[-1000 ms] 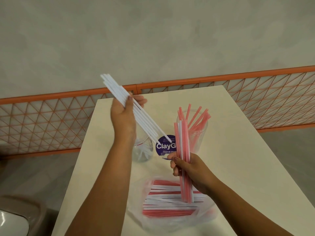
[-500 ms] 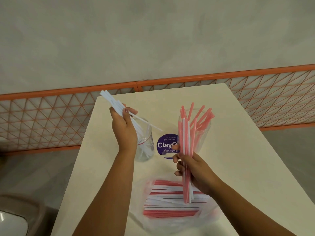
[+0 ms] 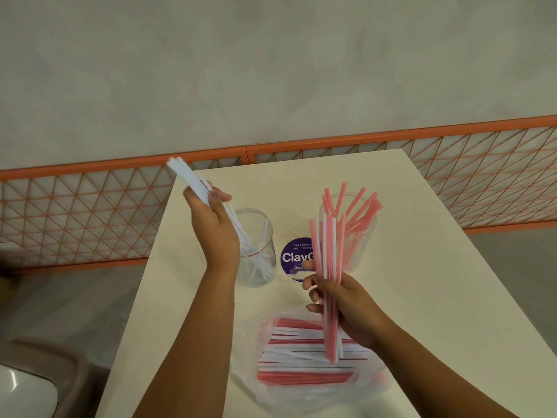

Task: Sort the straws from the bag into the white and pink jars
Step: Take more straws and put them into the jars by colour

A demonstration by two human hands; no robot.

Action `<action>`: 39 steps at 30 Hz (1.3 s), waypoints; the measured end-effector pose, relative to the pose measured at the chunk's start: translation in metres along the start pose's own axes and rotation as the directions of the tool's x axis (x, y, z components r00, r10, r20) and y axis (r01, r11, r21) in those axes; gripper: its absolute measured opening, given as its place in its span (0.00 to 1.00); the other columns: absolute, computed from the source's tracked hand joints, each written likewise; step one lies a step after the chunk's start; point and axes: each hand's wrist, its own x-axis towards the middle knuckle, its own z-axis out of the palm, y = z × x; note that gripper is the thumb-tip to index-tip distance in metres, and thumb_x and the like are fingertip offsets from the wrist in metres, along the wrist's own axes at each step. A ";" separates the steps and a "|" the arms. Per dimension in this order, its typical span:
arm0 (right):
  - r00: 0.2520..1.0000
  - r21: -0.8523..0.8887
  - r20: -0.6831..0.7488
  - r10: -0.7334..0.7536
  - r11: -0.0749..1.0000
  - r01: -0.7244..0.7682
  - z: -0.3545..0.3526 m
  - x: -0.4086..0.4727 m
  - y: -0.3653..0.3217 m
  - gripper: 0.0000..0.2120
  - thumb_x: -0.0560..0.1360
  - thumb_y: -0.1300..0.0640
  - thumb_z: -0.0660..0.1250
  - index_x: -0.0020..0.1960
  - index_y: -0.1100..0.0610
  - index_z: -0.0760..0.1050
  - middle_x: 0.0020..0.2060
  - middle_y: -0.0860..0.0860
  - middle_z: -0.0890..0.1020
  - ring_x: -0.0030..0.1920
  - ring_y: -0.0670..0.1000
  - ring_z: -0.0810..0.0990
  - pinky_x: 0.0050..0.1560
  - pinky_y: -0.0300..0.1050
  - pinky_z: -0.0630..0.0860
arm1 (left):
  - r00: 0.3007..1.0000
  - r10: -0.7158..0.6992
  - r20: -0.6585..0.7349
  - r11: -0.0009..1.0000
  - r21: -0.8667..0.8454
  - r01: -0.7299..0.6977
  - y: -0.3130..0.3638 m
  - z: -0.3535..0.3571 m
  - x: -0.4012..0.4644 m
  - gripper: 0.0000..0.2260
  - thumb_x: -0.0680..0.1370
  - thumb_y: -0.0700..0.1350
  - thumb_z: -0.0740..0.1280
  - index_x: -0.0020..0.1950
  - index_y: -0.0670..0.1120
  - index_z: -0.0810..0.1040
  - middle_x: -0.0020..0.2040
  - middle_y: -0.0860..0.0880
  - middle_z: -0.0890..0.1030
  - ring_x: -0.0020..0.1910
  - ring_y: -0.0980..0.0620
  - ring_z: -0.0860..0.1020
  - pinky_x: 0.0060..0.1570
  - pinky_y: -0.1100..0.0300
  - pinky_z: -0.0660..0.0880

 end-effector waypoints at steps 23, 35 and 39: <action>0.996 0.070 0.046 -0.075 0.995 0.072 0.002 -0.017 -0.006 0.13 0.80 0.57 0.57 0.58 0.61 0.75 0.43 0.55 0.82 0.40 0.52 0.80 0.46 0.44 0.78 | 0.794 -0.100 0.599 0.993 0.114 0.039 0.040 0.008 -0.061 0.09 0.77 0.47 0.64 0.55 0.47 0.78 0.50 0.51 0.82 0.50 0.55 0.79 0.53 0.64 0.74; 0.996 -0.011 0.009 -0.093 0.996 0.093 -0.001 -0.031 -0.009 0.12 0.80 0.58 0.56 0.55 0.60 0.76 0.40 0.55 0.83 0.39 0.52 0.83 0.46 0.42 0.81 | 0.794 -0.245 0.556 0.962 0.035 0.272 0.052 0.019 -0.078 0.08 0.80 0.41 0.60 0.44 0.47 0.76 0.41 0.49 0.83 0.41 0.50 0.83 0.48 0.57 0.79; 0.997 -0.044 -0.037 -0.074 0.996 0.072 -0.004 -0.032 -0.006 0.11 0.80 0.58 0.56 0.54 0.59 0.76 0.38 0.53 0.84 0.39 0.52 0.84 0.46 0.42 0.81 | 0.899 -0.218 0.381 0.947 -0.140 0.289 0.063 0.017 -0.064 0.10 0.81 0.41 0.56 0.43 0.50 0.73 0.36 0.50 0.79 0.34 0.54 0.80 0.44 0.56 0.79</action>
